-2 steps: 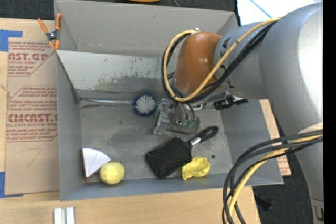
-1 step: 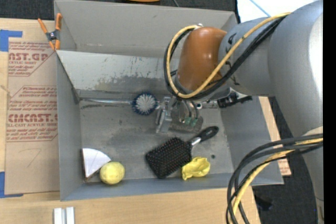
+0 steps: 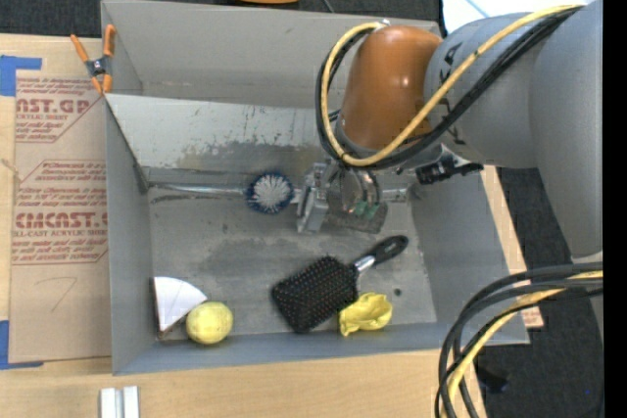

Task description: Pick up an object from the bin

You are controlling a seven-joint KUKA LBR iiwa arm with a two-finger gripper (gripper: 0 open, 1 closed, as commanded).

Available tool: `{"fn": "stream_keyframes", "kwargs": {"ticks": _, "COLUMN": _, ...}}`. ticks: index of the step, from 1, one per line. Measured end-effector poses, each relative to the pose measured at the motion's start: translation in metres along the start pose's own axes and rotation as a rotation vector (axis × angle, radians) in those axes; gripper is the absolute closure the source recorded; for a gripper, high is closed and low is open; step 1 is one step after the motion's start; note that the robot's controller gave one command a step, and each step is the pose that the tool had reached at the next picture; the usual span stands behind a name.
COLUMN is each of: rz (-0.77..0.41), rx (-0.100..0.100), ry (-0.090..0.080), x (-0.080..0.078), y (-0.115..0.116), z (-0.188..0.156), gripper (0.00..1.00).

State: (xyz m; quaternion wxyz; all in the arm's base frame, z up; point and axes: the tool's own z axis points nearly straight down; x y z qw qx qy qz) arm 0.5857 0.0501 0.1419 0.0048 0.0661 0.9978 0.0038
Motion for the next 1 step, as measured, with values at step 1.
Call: {"fn": "stream_keyframes", "kwargs": {"ticks": 1, "rz": -0.001, "rx": 0.0, "ry": -0.001, "x": -0.0005, "y": 0.0003, "z": -0.021, "gripper": 1.0}}
